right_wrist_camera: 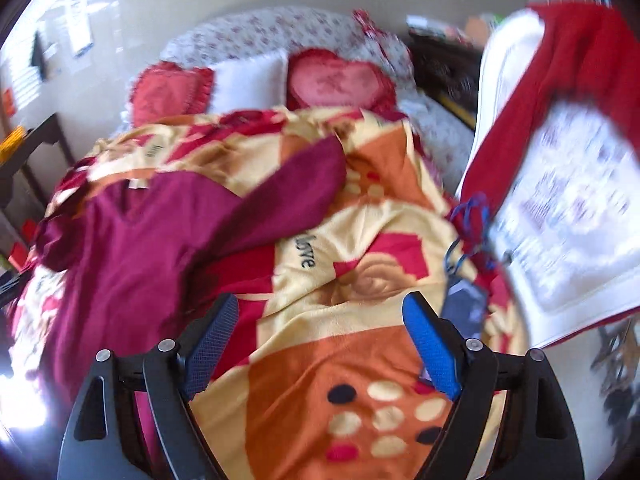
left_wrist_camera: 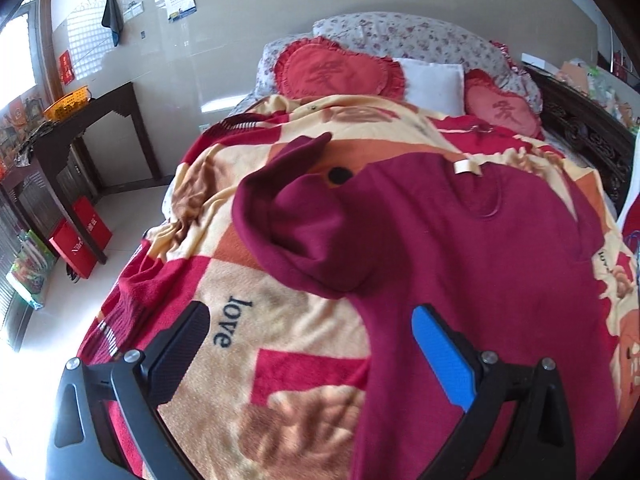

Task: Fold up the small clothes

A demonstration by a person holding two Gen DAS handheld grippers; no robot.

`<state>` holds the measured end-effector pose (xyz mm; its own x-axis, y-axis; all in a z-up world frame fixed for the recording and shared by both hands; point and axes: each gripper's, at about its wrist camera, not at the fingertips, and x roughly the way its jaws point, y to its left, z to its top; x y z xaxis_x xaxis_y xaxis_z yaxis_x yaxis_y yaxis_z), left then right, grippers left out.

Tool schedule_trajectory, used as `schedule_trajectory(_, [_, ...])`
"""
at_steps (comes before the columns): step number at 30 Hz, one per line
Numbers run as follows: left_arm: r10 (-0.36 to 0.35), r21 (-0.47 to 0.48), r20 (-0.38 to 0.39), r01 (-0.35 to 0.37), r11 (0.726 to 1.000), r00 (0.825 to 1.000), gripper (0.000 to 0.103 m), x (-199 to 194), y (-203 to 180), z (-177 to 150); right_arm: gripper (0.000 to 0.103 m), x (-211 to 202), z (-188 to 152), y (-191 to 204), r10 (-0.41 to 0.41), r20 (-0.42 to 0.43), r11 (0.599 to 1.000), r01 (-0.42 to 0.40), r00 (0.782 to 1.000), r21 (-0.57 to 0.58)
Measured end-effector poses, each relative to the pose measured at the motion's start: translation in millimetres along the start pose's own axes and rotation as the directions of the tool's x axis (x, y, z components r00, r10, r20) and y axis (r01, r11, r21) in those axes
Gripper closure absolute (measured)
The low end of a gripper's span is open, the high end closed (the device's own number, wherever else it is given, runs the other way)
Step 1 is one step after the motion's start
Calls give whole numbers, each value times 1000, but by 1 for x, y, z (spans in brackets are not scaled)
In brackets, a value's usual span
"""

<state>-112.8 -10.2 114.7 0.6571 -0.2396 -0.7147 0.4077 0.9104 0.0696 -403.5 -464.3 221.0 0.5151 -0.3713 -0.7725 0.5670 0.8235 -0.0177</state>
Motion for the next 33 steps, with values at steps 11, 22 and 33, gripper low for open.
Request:
schedule_trajectory(11, [-77,0,-32,77,997,996,0,-15,-31,10,33,-10,20,99,227,33,973,-225,973,-53])
schedule_trajectory(22, [-82,-1,-29,82,997,996,0,-2,-32,16,35,78,15,245,291,-37,943,-294,956,-155])
schedule_trajectory(33, [-75,-85,-78,68,994,994,0,31,-8,15,35,120,15,296,268,-72,948,-277,961,-160])
